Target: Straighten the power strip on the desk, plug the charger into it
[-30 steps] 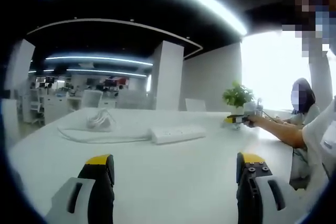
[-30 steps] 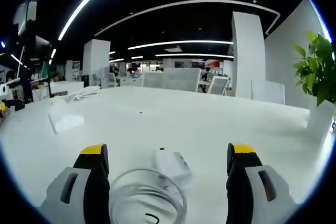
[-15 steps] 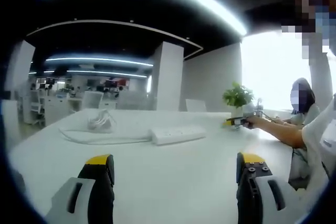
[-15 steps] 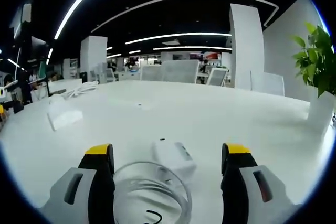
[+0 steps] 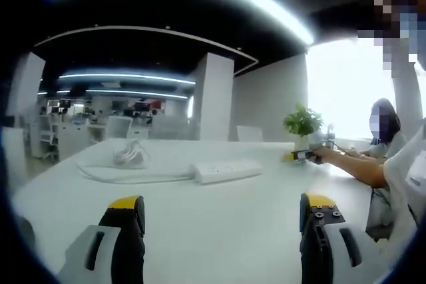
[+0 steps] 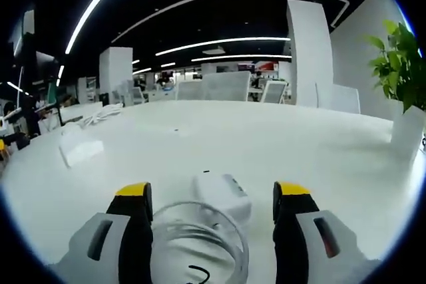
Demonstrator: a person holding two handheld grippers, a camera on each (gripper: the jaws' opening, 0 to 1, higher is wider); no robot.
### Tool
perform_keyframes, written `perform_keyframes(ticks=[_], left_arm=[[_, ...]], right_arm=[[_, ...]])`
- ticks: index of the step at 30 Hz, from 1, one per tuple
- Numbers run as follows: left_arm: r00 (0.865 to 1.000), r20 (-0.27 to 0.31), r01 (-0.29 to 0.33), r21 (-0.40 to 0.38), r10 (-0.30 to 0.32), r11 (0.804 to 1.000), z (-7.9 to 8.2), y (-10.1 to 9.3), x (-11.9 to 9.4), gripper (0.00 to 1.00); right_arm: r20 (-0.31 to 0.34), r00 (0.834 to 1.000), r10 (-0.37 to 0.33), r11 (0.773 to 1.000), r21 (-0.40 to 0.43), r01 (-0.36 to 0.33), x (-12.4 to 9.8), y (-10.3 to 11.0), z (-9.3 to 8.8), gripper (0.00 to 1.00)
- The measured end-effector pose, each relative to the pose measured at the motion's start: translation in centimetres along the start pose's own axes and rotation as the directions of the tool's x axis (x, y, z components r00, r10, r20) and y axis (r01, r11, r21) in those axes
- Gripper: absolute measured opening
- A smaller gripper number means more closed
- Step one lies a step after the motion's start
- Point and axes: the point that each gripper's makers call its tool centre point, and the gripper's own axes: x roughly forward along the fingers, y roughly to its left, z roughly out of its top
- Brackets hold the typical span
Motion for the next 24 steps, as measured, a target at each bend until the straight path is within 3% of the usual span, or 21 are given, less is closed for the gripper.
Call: perform_keyframes(ticks=[4,8,12,16,24], left_arm=[[1.0,-0.001,0.003,0.001,-0.003,1.0,-0.1,-0.1,0.0,0.99],[1.0,-0.005,0.002,-0.002,-0.002,1.0,-0.2,0.0,0.1,0.99],[1.0,-0.007,0.01,0.0,-0.01,1.0,-0.3,-0.4,0.3,0.99],[1.0,-0.008,0.011,0.0,-0.011,1.0,-0.3,-0.5,0.3,0.99],[1.0,-0.009,0.007,0.001,-0.007,1.0,-0.3,-0.3,0.1,0.99]], right_arm=[[0.033,0.999,-0.012,0.999,0.05,0.01,-0.1,-0.5,0.9,0.72],[0.08,0.994,-0.068,0.995,0.076,0.062,-0.4,-1.7,2.0,0.72],[0.049,0.992,-0.116,0.991,0.065,0.113,-0.4,-2.5,1.0,0.71],[0.046,0.993,-0.107,0.991,0.082,0.103,-0.1,-2.6,0.5,0.7],[0.015,0.995,-0.094,0.995,0.029,0.094,0.3,-1.5,-0.2,0.66]])
